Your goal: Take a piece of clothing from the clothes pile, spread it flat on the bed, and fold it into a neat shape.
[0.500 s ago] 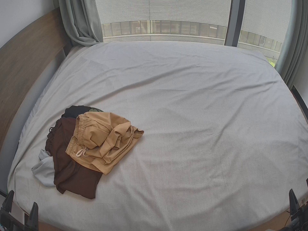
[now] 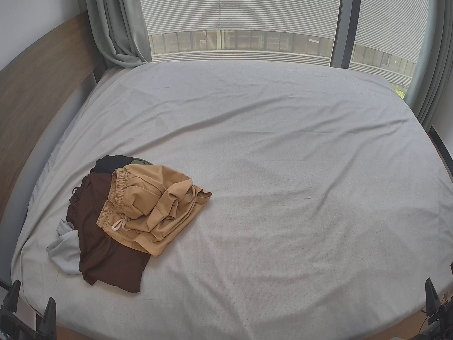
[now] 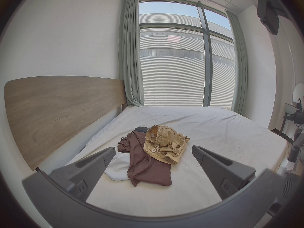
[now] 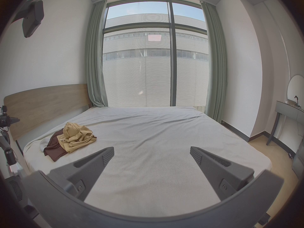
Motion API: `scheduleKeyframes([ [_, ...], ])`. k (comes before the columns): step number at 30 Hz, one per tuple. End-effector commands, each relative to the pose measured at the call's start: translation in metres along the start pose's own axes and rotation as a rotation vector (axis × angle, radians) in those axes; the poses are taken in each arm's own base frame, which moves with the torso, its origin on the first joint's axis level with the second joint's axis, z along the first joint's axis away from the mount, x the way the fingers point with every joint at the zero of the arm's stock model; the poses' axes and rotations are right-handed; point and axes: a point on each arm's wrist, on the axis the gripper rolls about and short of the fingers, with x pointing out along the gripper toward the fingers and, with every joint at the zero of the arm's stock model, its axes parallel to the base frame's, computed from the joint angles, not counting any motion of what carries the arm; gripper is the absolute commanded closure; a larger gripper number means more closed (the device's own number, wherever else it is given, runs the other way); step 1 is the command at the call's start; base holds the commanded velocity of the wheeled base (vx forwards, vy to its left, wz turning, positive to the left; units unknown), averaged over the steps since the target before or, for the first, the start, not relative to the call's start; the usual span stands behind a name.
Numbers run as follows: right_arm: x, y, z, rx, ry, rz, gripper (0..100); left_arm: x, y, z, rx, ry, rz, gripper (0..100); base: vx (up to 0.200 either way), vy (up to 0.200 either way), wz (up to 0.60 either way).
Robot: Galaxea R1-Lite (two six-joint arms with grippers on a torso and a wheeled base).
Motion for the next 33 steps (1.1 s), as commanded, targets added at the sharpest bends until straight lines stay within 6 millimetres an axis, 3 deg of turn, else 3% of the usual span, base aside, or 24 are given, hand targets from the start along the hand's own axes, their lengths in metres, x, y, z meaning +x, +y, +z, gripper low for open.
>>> scheduleKeyframes([
  [1,0.001,0.000,-0.005,0.000,0.010,0.000,0,0.000,0.000,-0.005,-0.004,0.001,0.001,0,0.000,0.000,0.00],
  [11,0.001,0.000,-0.005,0.000,0.010,0.000,0,0.000,0.000,-0.004,-0.002,-0.008,0.001,0,0.000,0.000,0.00],
  [14,0.001,0.000,-0.005,0.000,0.010,0.000,0,-0.002,0.000,0.009,-0.005,-0.086,0.011,0,0.000,0.000,0.00],
  [16,0.001,0.000,-0.005,0.000,0.010,0.000,0,-0.003,0.000,0.030,-0.002,-0.132,0.024,0,0.000,0.000,0.00],
  [25,0.001,0.000,-0.005,0.000,0.009,0.000,0,0.003,0.000,0.032,-0.001,-0.079,0.000,0,0.000,0.000,0.00],
  [33,0.001,0.000,-0.005,0.000,0.010,0.000,0,0.008,0.000,0.047,-0.044,-0.050,-0.044,0,0.000,0.000,0.00],
])
